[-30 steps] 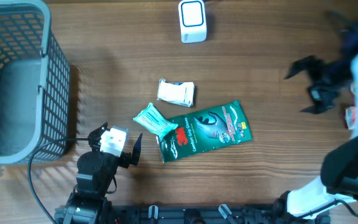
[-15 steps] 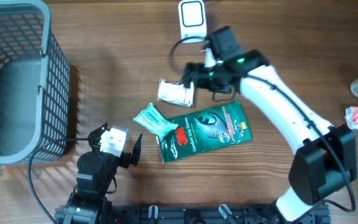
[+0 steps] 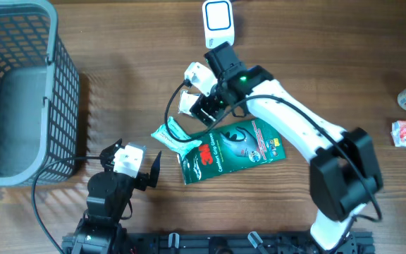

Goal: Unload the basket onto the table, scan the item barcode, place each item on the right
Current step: 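Reach the right gripper to the white packet and grasp it, then lift the white packet with the right gripper to the scanner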

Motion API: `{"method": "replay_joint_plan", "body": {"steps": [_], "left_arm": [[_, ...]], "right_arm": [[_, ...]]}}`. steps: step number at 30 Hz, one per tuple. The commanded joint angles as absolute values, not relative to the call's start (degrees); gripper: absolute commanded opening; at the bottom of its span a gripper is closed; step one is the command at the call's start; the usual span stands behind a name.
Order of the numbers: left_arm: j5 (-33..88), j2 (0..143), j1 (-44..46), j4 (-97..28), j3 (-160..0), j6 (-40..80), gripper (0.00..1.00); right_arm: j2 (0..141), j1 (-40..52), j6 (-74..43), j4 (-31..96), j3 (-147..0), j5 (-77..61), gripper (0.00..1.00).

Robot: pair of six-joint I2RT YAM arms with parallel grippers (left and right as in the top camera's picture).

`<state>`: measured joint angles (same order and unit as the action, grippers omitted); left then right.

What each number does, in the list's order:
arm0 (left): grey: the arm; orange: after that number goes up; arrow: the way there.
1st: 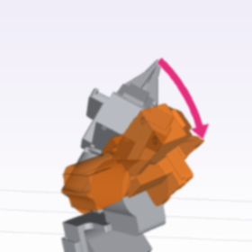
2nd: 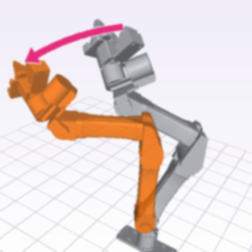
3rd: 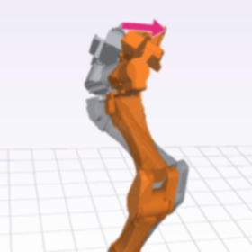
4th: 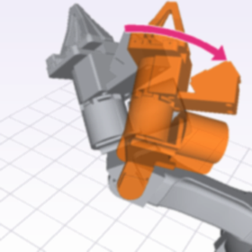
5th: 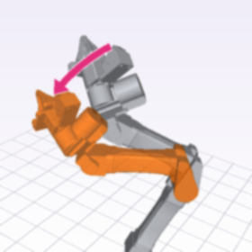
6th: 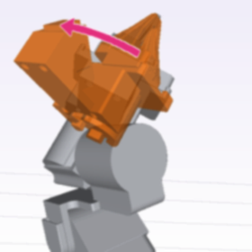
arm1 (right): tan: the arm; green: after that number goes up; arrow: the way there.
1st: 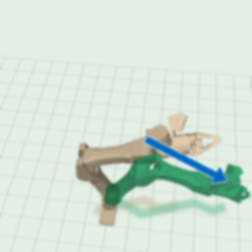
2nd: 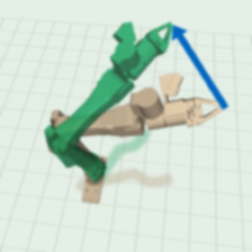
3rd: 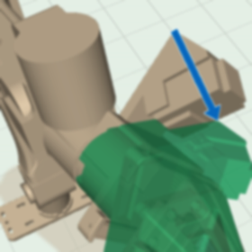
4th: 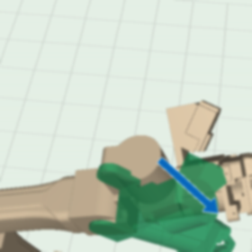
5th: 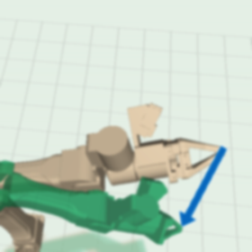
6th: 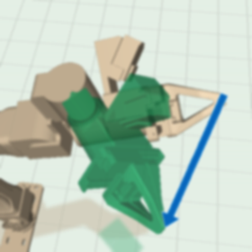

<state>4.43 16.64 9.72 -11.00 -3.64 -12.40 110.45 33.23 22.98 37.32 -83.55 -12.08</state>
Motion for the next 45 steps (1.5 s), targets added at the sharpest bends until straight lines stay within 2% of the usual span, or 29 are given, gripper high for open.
{"method": "replay_joint_plan", "body": {"steps": [1, 10, 16, 21, 37, 39, 40, 42, 45], "left_arm": [[5.1, 16.5, 9.5, -10.8, -3.3, -13.1, 1.00], [5.1, 16.5, 9.5, -10.8, -3.3, -13.1, 1.00], [5.1, 16.5, 9.5, -10.8, -3.3, -13.1, 1.00], [5.1, 16.5, 9.5, -10.8, -3.3, -13.1, 1.00], [5.1, 16.5, 9.5, -10.8, -3.3, -13.1, 1.00], [5.1, 16.5, 9.5, -10.8, -3.3, -13.1, 1.00], [5.1, 16.5, 9.5, -10.8, -3.3, -13.1, 1.00], [5.1, 16.5, 9.5, -10.8, -3.3, -13.1, 1.00], [5.1, 16.5, 9.5, -10.8, -3.3, -13.1, 1.00]], "right_arm": [[113.3, 33.8, 26.4, 35.2, -83.6, -13.5, 1.00], [118.3, 34.2, 27.1, 28.9, -83.8, -16.3, 1.00], [122.2, 34.3, 27.8, 25.5, -84.0, -12.9, 1.00], [123.5, 34.3, 29.2, 24.1, -84.5, -8.7, 1.00], [126.3, 34.7, 29.3, 21.9, -84.5, -11.0, 1.00], [126.5, 35.1, 28.9, 21.9, -84.5, -11.0, 0.96], [126.5, 35.2, 28.4, 21.8, -84.5, -10.9, 0.91], [126.5, 35.2, 26.5, 23.0, -85.5, -11.1, 0.72], [126.4, 35.2, 24.6, 26.1, -88.4, -14.3, 0.64]]}}
